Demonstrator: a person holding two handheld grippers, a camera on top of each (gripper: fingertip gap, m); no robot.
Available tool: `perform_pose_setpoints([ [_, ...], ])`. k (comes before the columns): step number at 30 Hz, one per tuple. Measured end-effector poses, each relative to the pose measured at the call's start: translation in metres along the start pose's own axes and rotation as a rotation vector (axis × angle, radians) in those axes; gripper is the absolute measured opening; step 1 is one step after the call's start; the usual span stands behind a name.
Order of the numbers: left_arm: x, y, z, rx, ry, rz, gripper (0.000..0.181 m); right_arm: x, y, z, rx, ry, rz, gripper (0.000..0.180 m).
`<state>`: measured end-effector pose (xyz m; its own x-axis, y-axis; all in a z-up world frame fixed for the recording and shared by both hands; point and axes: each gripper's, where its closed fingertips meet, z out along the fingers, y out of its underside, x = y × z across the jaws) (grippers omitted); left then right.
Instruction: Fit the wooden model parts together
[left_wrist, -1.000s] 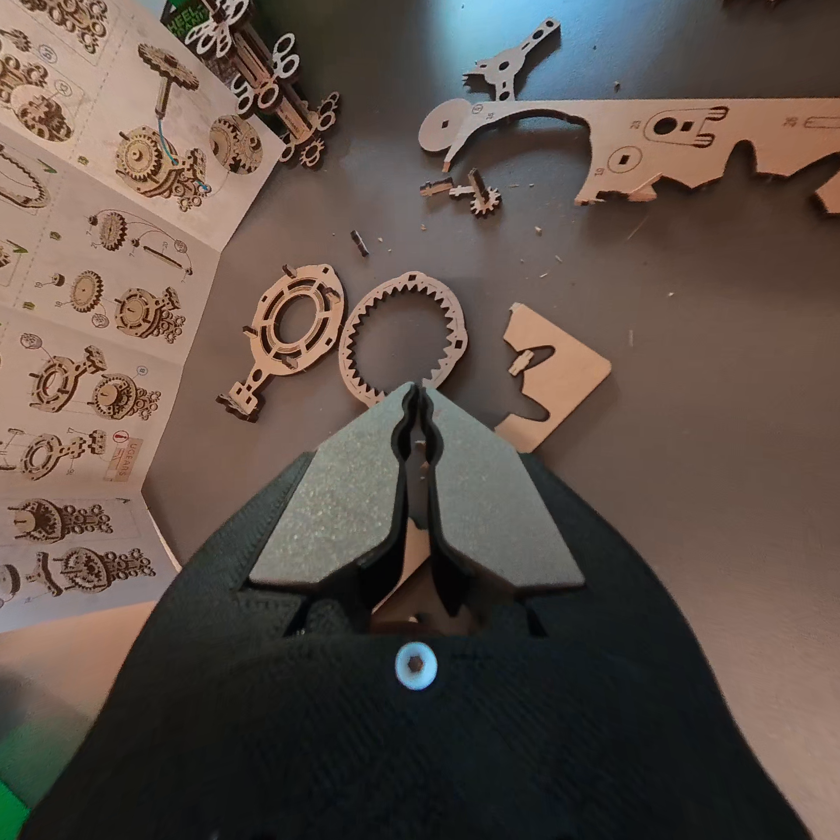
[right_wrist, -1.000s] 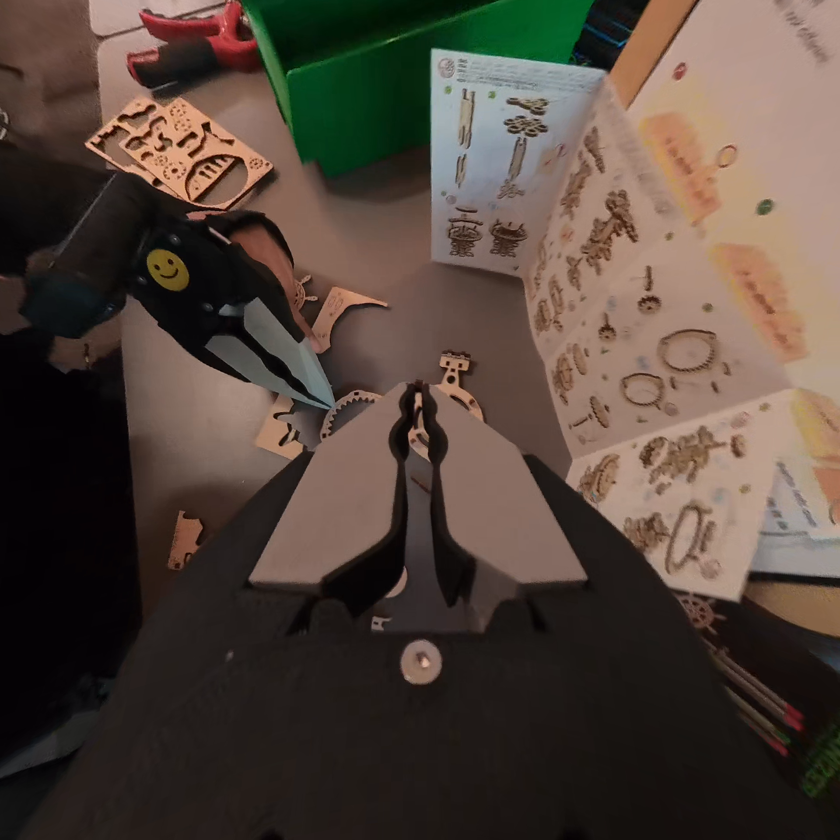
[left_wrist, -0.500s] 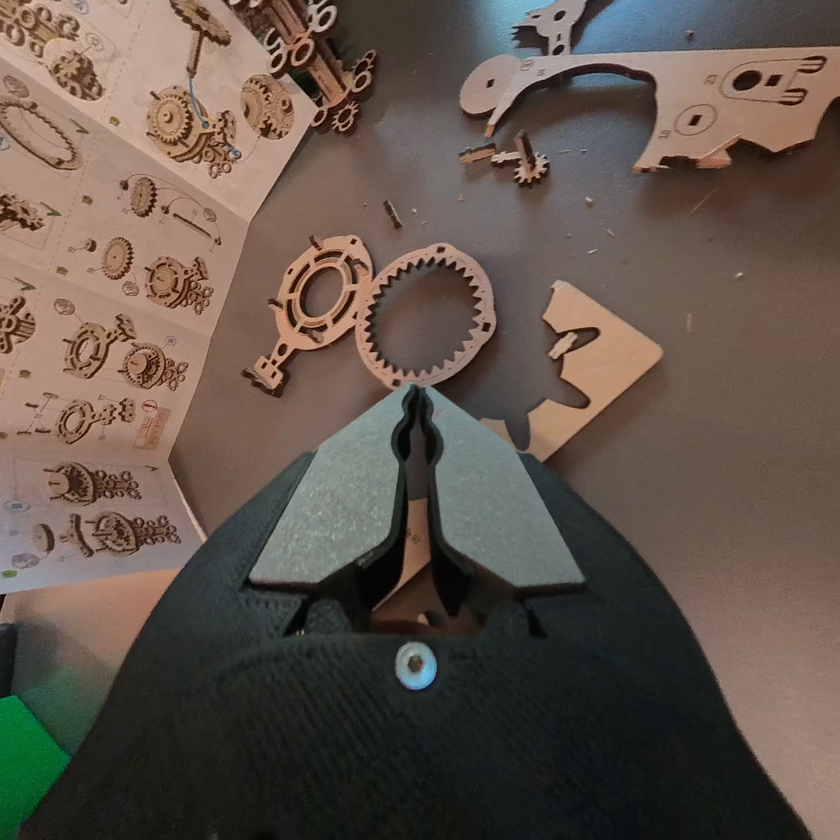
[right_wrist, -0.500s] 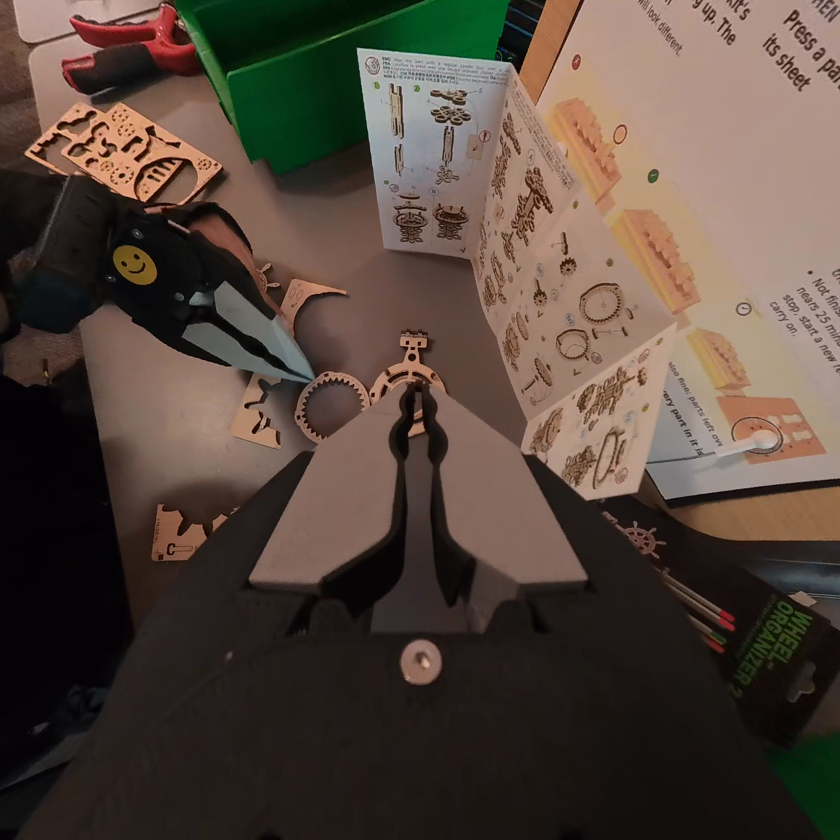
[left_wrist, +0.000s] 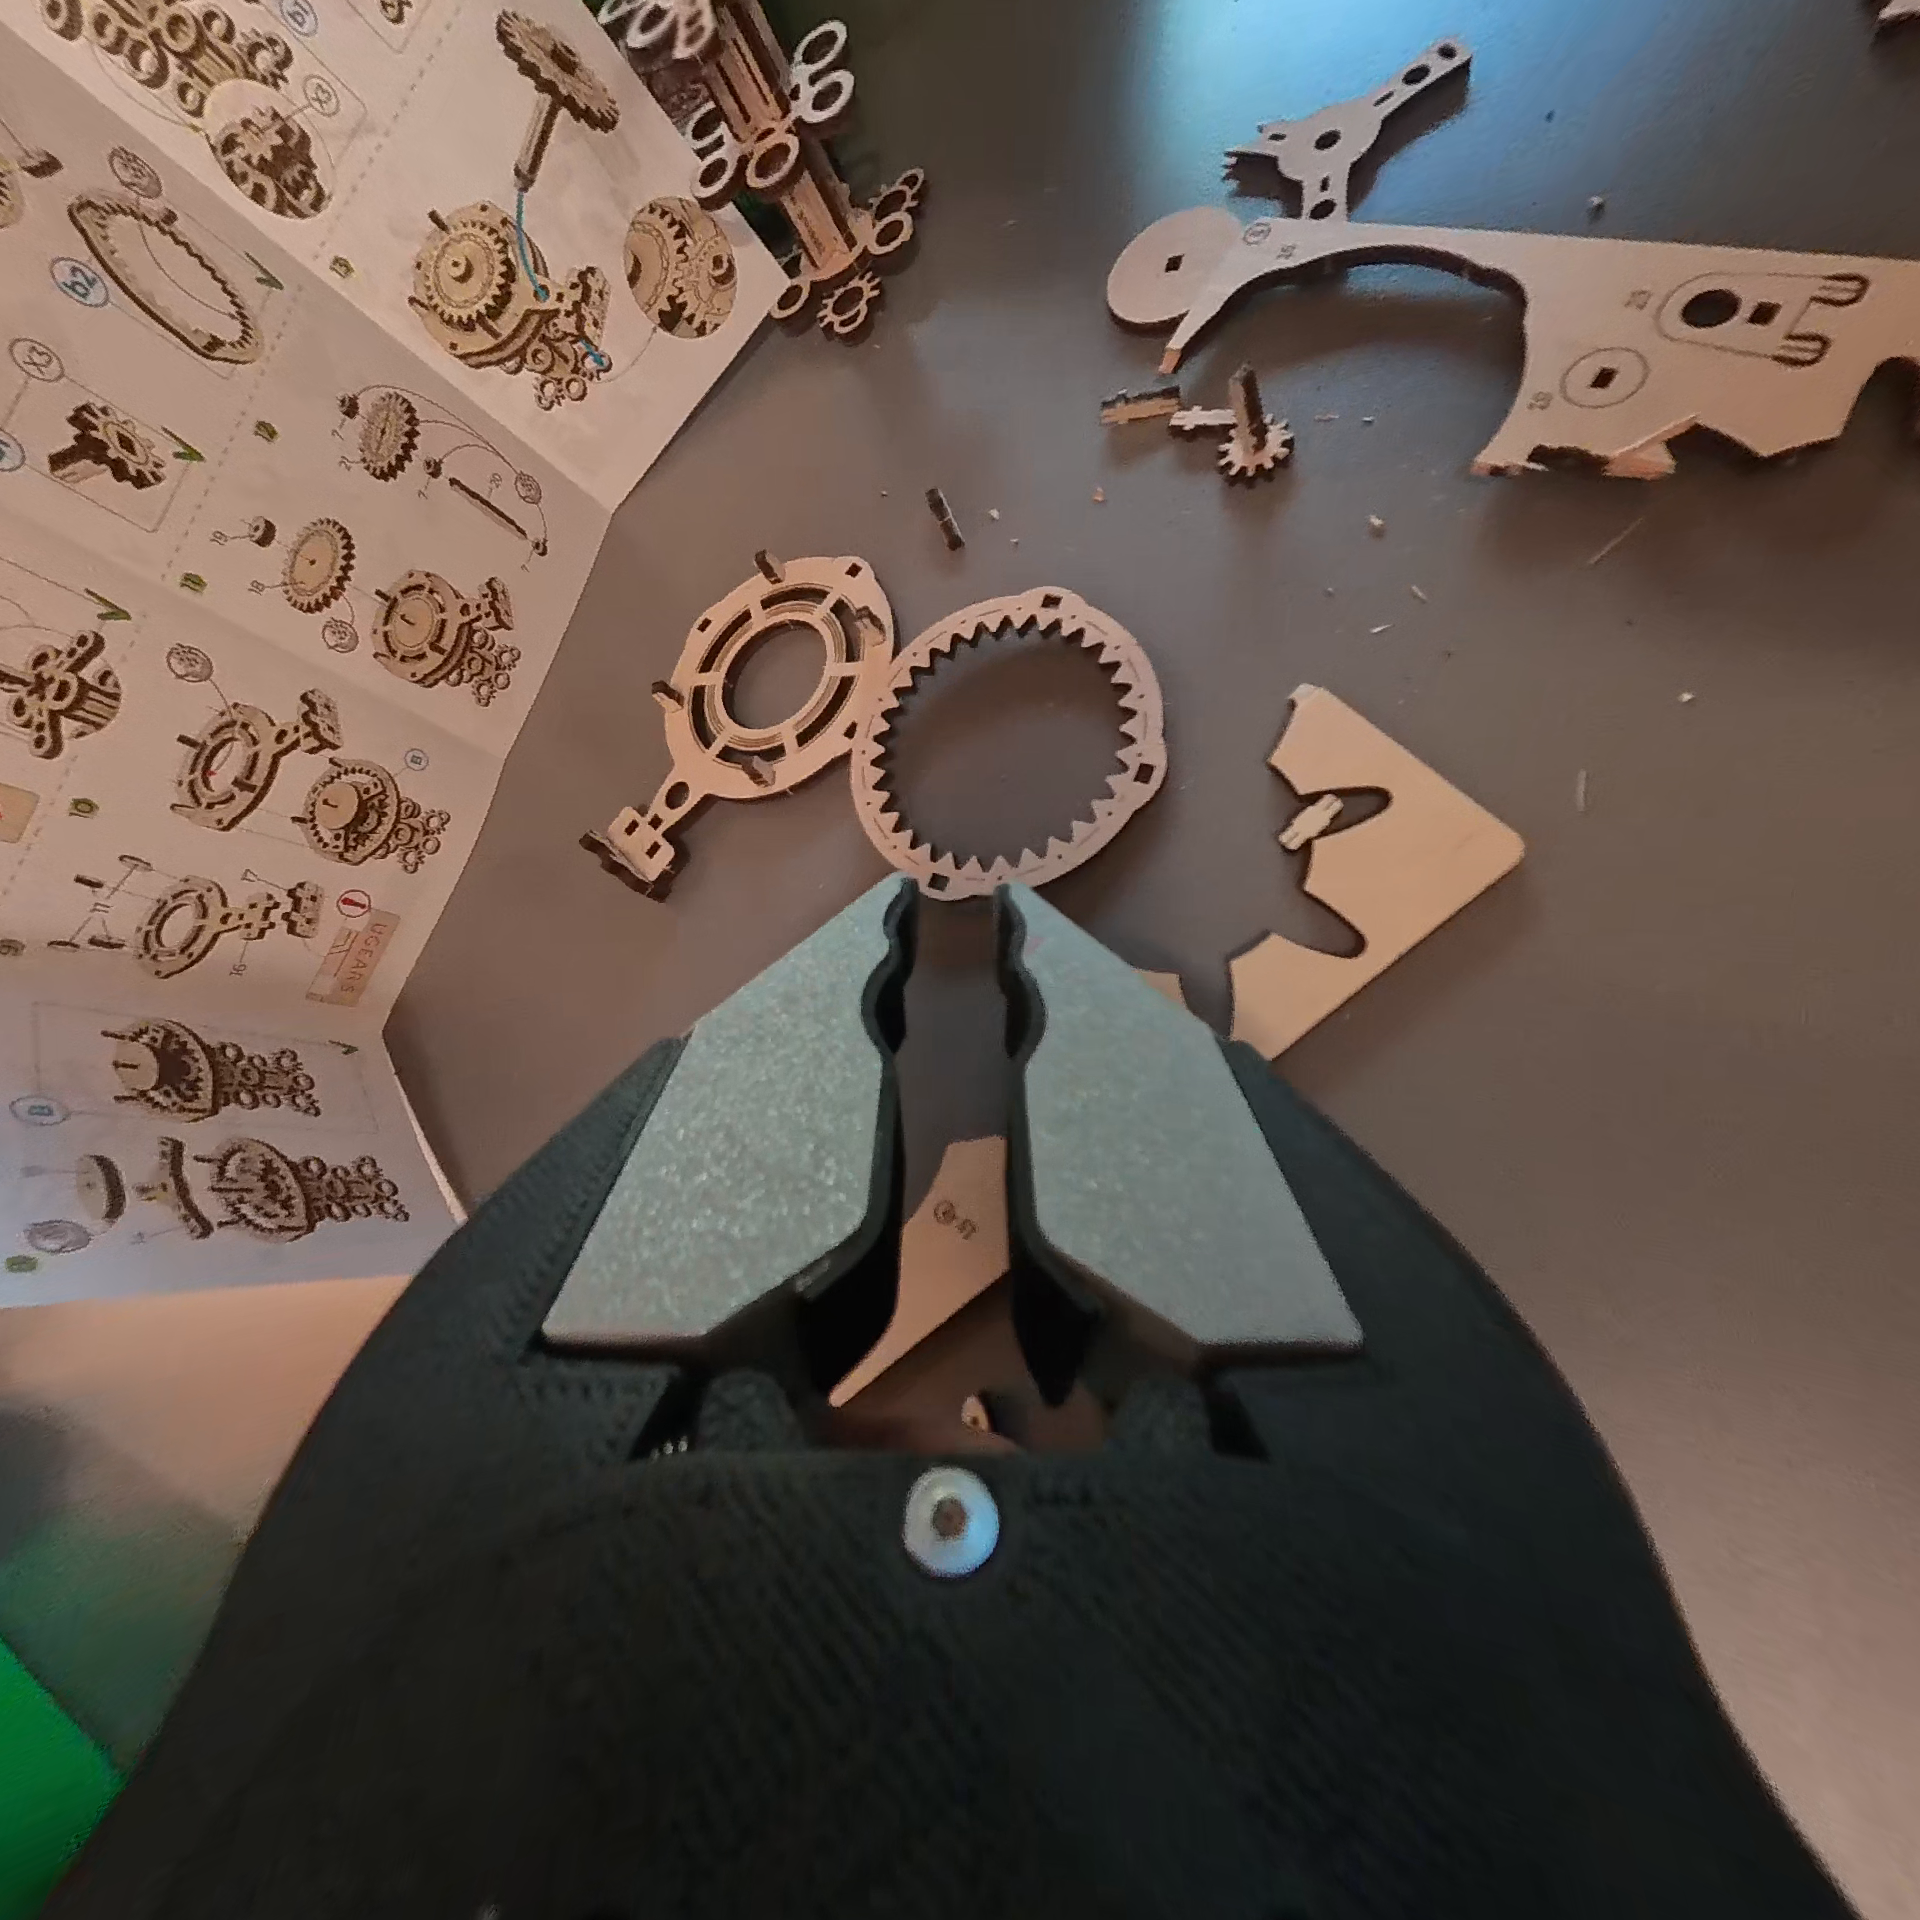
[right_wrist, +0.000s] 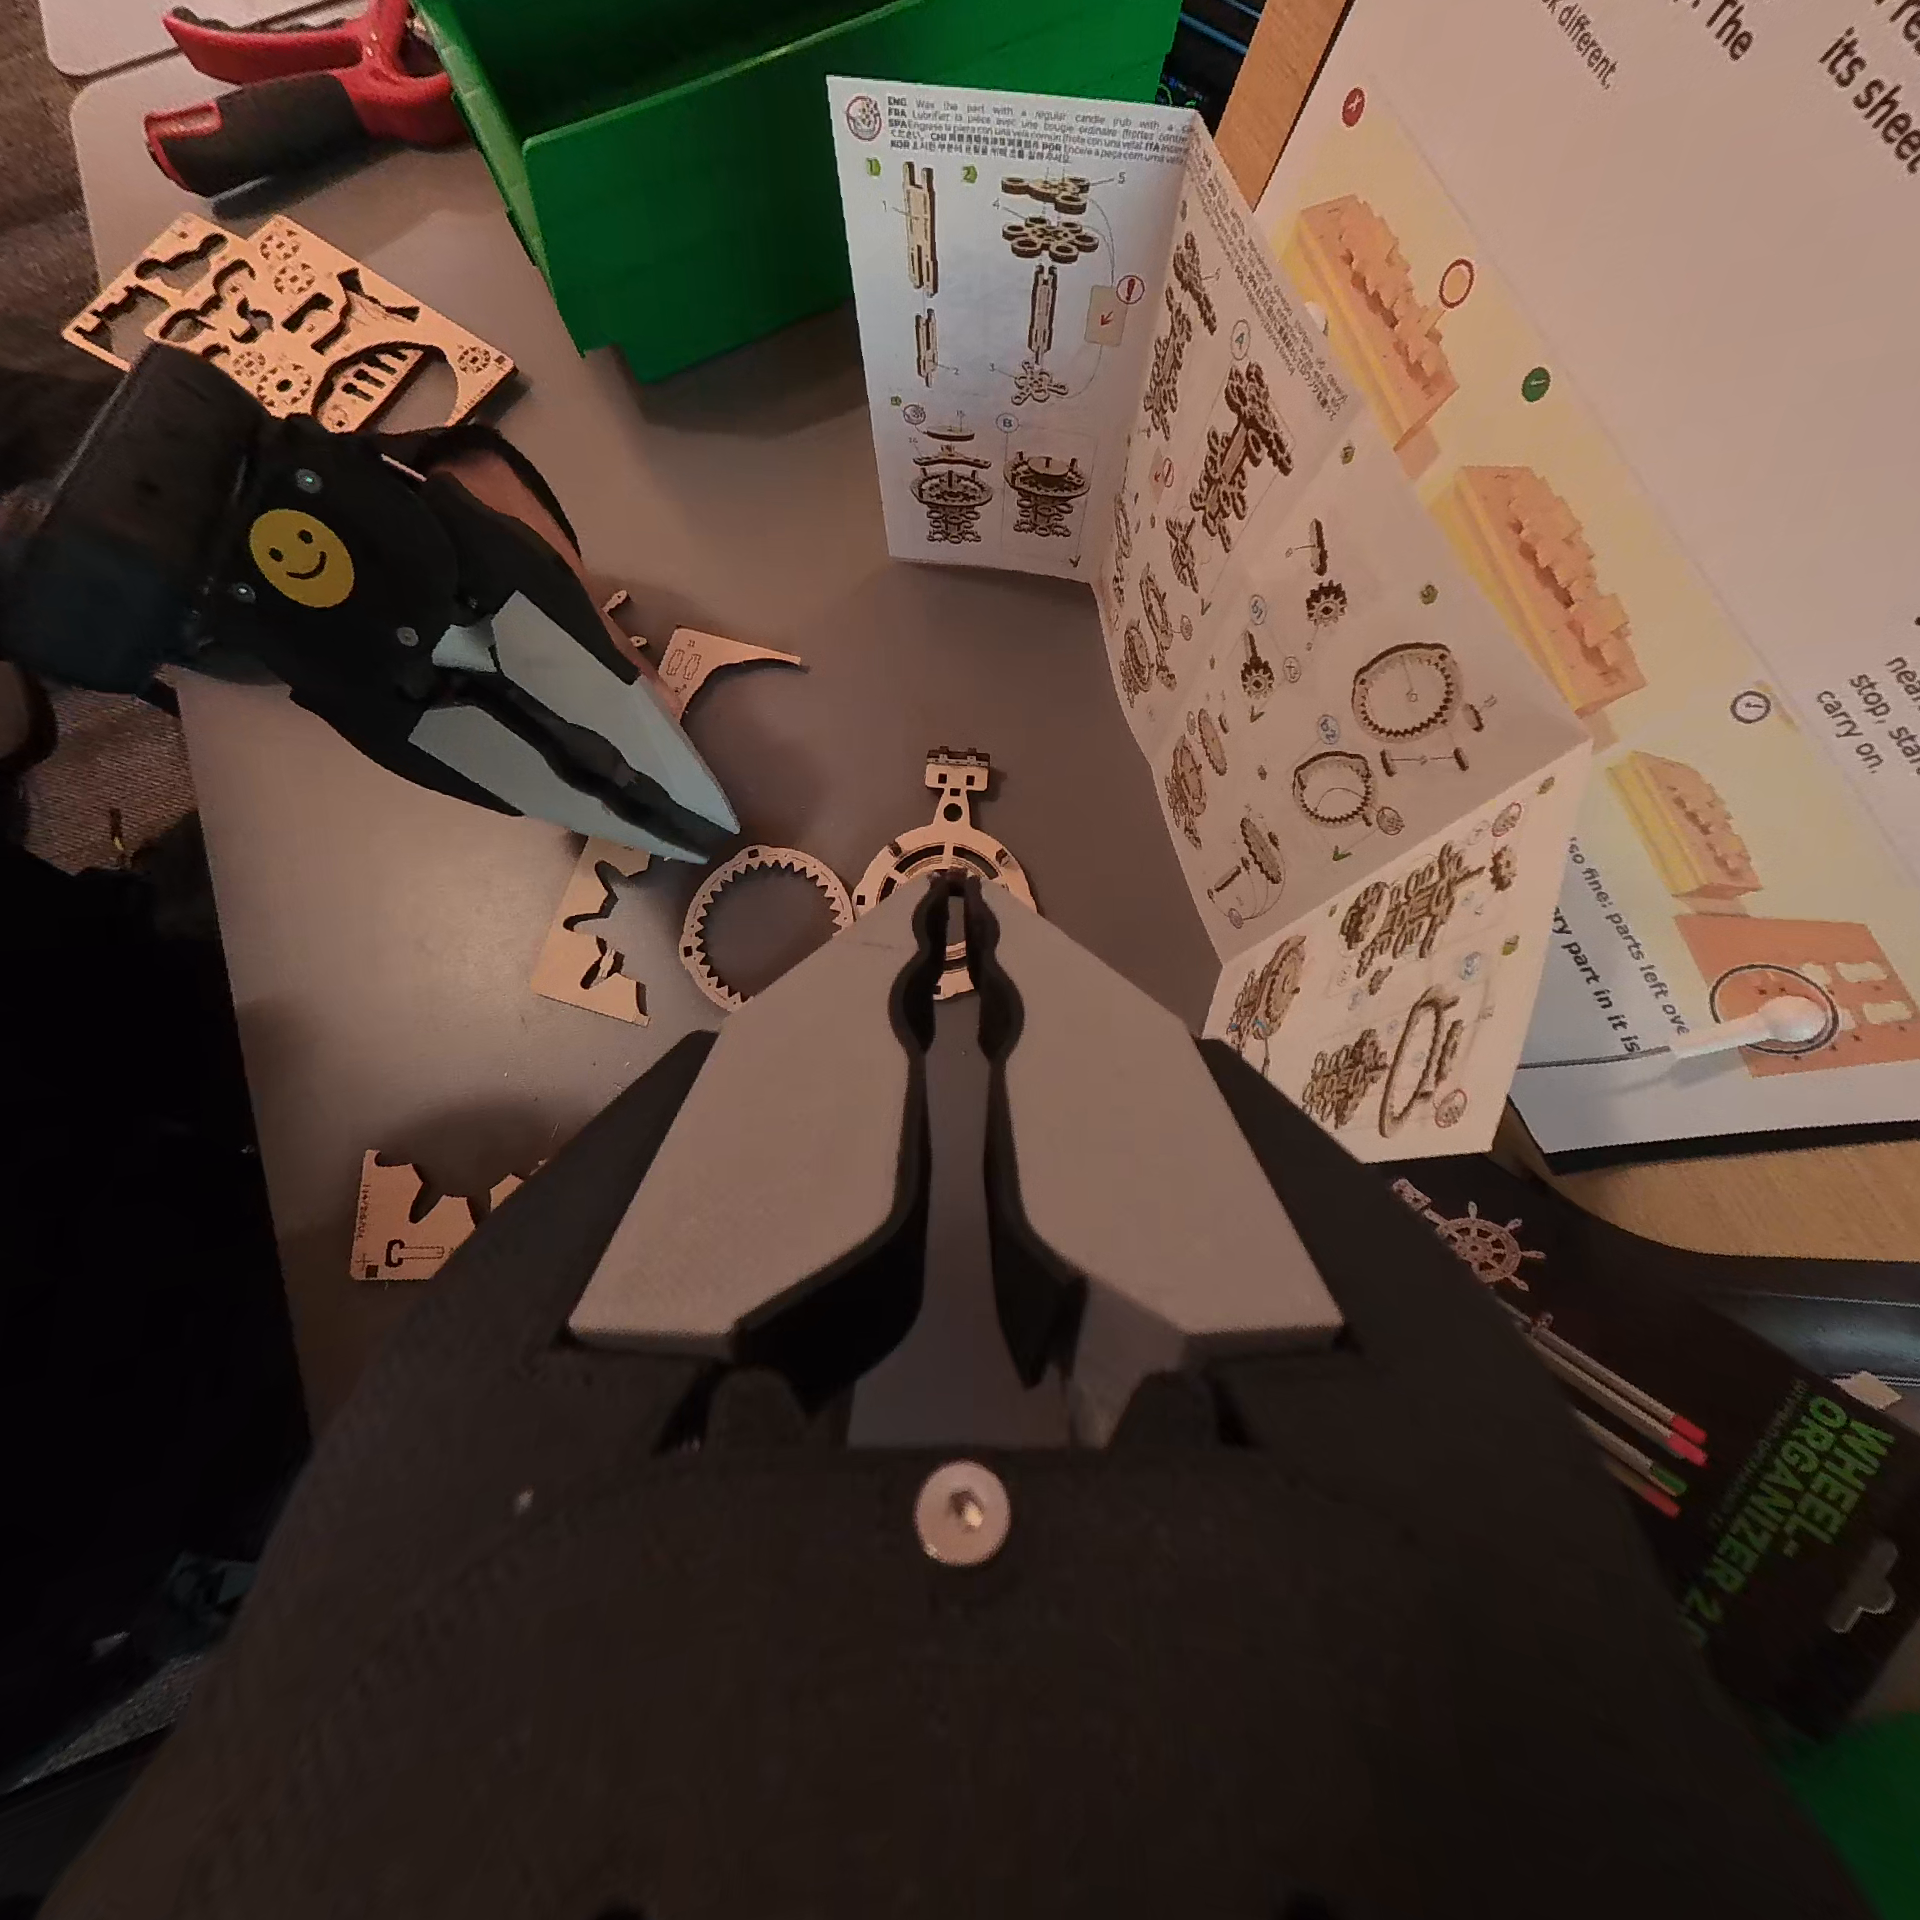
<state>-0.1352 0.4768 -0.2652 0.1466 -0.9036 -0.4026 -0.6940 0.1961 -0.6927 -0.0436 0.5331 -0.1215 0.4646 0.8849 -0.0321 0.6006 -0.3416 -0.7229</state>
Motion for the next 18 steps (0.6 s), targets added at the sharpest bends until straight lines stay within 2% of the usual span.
perform_pose_setpoints([
  [1,0.001,-0.001,0.000,0.008,0.013,-0.011,0.013,0.000,0.000,0.000,0.001,-0.001,0.001,0.000],
  [5,0.006,-0.007,-0.003,0.040,0.059,-0.050,0.020,-0.001,-0.001,0.000,0.008,-0.015,0.004,0.000],
  [9,0.019,-0.014,-0.003,0.064,0.175,-0.054,0.023,-0.005,-0.003,0.003,0.013,-0.049,0.002,0.000],
  [11,0.024,-0.014,0.000,0.031,0.245,-0.076,0.025,-0.009,-0.004,0.004,0.016,-0.066,-0.002,0.000],
  [15,0.017,-0.017,0.004,-0.023,0.250,0.006,0.024,-0.014,-0.006,0.003,0.027,-0.088,-0.010,0.000],
  [18,0.026,-0.007,0.007,-0.109,0.354,0.063,0.023,-0.017,-0.007,0.001,0.029,-0.098,-0.019,0.000],
])
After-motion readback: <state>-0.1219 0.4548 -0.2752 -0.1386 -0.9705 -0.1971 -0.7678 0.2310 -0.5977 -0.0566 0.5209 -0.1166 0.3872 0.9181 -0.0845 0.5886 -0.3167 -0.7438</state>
